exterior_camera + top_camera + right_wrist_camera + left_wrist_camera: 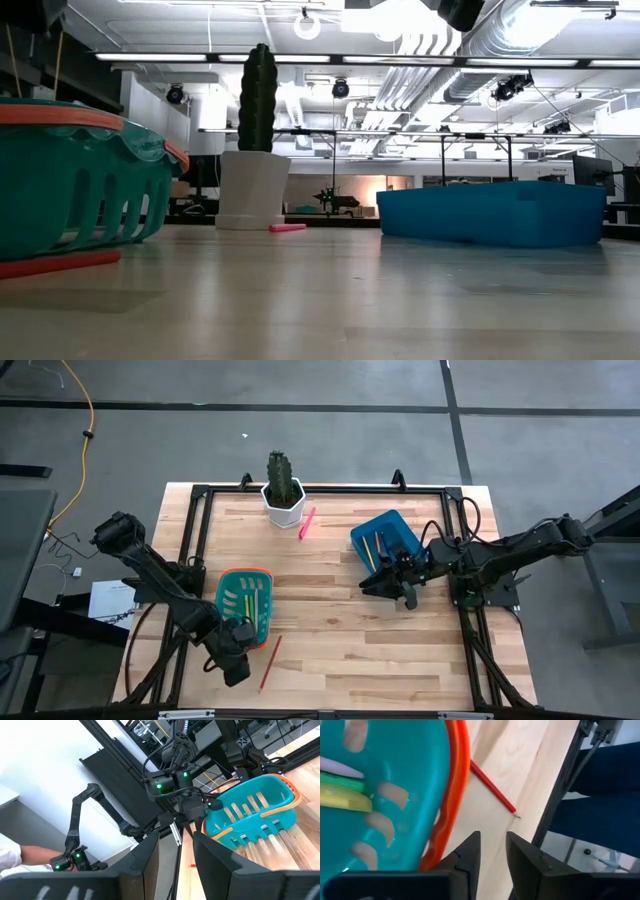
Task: Sort pens & pencils
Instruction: Adjust the green basket on the table, then put the red pencil into the blue bin
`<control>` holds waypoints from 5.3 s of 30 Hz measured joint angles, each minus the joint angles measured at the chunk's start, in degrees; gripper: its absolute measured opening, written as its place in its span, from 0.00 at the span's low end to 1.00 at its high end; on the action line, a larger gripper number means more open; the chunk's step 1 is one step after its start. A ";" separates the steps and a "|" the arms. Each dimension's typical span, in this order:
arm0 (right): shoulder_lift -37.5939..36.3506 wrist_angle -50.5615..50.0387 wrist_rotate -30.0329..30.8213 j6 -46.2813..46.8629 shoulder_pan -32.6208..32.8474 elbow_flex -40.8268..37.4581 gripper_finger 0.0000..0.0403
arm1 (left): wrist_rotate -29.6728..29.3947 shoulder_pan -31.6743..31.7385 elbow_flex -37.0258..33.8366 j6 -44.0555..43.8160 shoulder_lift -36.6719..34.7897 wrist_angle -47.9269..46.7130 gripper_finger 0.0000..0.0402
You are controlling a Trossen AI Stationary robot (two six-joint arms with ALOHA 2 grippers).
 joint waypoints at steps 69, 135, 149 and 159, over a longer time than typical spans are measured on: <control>-0.22 2.16 -6.20 1.07 -3.72 0.02 0.27 | -38.03 -8.26 18.64 7.46 -17.21 -22.58 0.15; -0.26 -8.55 -16.90 -9.29 -10.51 0.02 0.27 | -8.90 0.34 39.17 -37.35 32.39 -31.32 0.11; -0.26 -8.53 -20.51 -8.37 -10.51 0.00 0.27 | -8.00 2.31 39.10 -37.41 34.93 -29.62 0.11; -0.28 -8.75 -22.82 -7.49 -10.51 0.00 0.27 | -5.64 2.59 39.15 -37.12 36.33 -28.62 0.11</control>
